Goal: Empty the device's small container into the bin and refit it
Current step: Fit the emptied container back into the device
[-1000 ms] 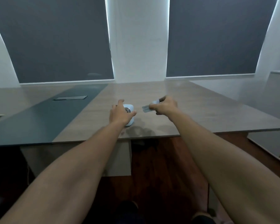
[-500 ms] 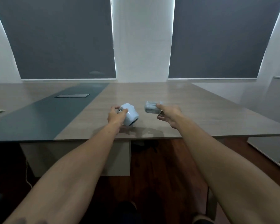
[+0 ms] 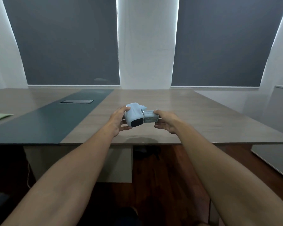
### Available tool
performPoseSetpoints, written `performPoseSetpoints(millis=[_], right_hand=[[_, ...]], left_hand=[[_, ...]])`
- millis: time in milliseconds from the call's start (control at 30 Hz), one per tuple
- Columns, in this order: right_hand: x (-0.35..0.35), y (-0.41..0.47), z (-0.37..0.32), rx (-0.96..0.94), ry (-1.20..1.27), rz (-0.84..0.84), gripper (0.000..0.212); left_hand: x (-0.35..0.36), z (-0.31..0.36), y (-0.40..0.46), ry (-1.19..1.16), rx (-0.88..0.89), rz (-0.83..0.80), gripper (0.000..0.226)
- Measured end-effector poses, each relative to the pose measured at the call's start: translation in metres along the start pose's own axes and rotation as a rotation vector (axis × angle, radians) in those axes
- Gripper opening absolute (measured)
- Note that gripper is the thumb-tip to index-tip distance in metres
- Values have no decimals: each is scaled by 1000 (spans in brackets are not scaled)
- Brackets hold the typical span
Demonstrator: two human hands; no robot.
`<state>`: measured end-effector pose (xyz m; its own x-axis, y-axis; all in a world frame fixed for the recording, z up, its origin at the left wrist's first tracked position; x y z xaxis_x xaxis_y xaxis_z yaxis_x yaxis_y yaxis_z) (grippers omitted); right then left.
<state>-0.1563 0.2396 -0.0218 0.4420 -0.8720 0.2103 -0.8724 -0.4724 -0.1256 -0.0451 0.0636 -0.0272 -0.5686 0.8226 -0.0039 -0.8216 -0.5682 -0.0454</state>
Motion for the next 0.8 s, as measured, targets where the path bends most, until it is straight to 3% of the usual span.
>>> performPoseSetpoints(millis=[467,667,800], right_hand=[[-6,-12,-4,-8,40,-32,29],[-9,-9,-3,2,31,-32,45],[-11,-9,-3,-2,35,-38,44]], left_hand=[[-1,7,-5,28,46,-23,39],[-1,8,-5,24,58,-27,46],[0,7,-6,27,61,-29,42]])
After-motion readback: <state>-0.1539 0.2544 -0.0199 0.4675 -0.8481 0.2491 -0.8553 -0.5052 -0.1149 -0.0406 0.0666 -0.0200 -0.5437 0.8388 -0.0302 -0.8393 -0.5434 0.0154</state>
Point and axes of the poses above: each hand's wrist, its own y-axis towards the middle knuckle, its own x-axis out of the palm, z = x × y, the point moved 2 cm from there along y, towards the middle knuckle, and after that the axes turned 10 degrees about y, right-handed, at the moved point
